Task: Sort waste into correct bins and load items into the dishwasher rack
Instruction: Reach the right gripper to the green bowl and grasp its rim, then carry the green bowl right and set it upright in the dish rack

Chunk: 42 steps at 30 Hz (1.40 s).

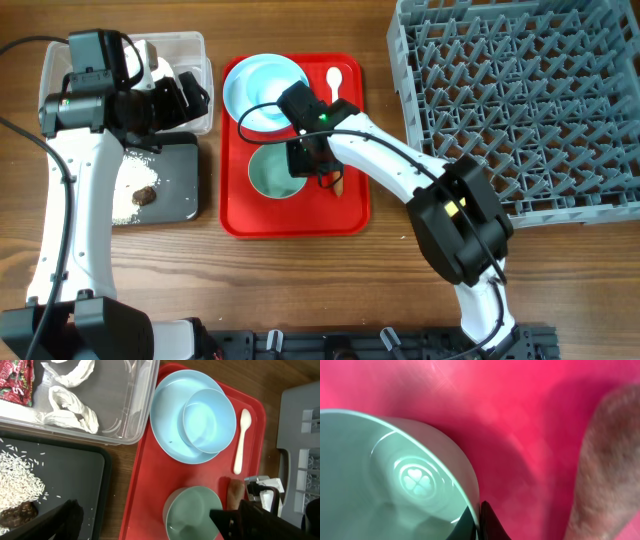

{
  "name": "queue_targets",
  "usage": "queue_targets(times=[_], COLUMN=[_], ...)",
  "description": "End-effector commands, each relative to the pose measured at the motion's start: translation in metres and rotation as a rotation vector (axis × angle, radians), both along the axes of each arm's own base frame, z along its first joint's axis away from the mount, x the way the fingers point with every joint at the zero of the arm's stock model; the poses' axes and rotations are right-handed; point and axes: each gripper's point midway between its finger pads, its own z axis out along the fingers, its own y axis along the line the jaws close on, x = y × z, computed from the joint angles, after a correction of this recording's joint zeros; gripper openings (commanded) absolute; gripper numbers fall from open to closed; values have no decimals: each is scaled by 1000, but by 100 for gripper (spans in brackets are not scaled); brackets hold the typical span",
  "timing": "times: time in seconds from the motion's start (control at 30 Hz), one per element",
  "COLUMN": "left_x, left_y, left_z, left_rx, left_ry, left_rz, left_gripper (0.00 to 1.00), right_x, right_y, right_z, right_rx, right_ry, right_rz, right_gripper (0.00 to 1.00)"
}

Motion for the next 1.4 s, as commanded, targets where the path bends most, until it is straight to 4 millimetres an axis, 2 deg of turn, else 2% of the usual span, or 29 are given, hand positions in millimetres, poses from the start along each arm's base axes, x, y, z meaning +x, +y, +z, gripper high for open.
queue_targets(times=[0.0,0.13,0.27,0.33,0.43,0.53,0.63,0.73,0.8,0.83,0.93,1.0,1.13,1.37], left_x=[2,2,2,2,2,2,2,2,2,2,2,2,2,2], left_y=[3,3,3,3,3,3,3,3,3,3,3,3,3,3], left_z=[-1,-1,-1,-1,-1,-1,-1,-1,-1,-1,-1,-1,-1,-1], left_rx=[9,9,9,9,9,9,9,9,9,9,9,9,9,9], left_ry=[3,3,3,3,3,3,3,3,3,3,3,3,3,3], left_rz=[7,7,7,7,7,7,7,7,7,7,7,7,7,7], left_gripper=[100,100,100,100,100,100,100,100,100,100,100,100,100,100], right_x=[22,44,70,83,99,116,142,167,185,196,211,220,232,241], right_y=[-14,-59,-133,-185,-249,-281,-297,-308,-314,-316,-314,-312,-310,-306], right_z=[57,117,184,221,267,291,294,287,270,252,219,196,177,171], right_rx=[19,-12,-150,-302,-576,-790,-910,-1012,-1129,-1226,-1336,-1380,-1387,-1369], right_ry=[-126,-280,-517,-677,-872,-955,-976,-966,-908,-831,-709,-656,-675,-722], right_rz=[-54,-156,-306,-418,-530,-528,-456,-366,-221,-69,148,233,204,183], right_gripper=[4,4,4,4,4,4,4,4,4,4,4,4,4,4])
